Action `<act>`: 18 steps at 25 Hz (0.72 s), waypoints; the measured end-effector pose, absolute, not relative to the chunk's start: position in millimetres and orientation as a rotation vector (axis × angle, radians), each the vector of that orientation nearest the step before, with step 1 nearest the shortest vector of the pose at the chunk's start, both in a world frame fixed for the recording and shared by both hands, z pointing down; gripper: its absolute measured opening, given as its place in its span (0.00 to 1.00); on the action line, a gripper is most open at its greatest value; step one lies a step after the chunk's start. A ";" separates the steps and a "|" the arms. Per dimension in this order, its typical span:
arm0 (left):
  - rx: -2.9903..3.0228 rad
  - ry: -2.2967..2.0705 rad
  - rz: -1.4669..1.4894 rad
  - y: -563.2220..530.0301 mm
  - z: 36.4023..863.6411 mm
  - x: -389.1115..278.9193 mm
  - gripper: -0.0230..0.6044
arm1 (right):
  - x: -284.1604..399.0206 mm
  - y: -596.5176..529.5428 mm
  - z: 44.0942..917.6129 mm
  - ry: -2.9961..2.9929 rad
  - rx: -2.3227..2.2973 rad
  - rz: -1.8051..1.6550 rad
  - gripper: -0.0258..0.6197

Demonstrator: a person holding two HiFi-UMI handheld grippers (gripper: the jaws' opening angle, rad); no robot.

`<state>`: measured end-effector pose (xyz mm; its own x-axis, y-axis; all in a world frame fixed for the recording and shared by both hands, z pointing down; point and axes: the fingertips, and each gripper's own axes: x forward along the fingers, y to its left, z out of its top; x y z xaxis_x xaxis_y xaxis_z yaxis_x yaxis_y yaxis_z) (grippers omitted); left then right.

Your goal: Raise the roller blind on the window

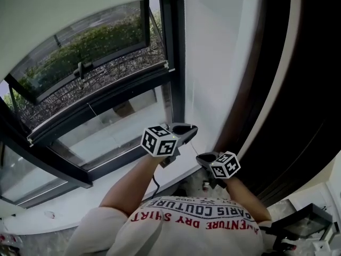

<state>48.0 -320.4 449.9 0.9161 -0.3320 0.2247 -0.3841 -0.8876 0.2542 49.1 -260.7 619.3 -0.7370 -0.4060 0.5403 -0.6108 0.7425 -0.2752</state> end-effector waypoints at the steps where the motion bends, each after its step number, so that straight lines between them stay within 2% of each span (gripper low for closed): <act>1: 2.780 -0.534 0.250 -319.7 450.1 47.3 0.05 | 51.9 -261.3 615.9 -2.497 0.784 0.608 0.06; 7: 2.786 -0.524 0.249 -313.4 449.6 49.9 0.05 | 70.8 -268.9 564.1 -2.584 0.787 0.530 0.08; 12: 2.790 -0.517 0.251 -309.0 447.8 54.3 0.05 | 87.6 -283.0 481.2 -2.703 0.834 0.406 0.16; 18: 2.792 -0.521 0.269 -305.4 449.1 55.6 0.05 | 76.5 -297.4 370.9 -2.858 0.798 0.206 0.17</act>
<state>55.6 -305.4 449.1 0.9172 -0.3235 0.2327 -0.3772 -0.8932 0.2448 76.5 -297.4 370.9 -0.8432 -0.5002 0.1972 -0.5233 0.8477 -0.0873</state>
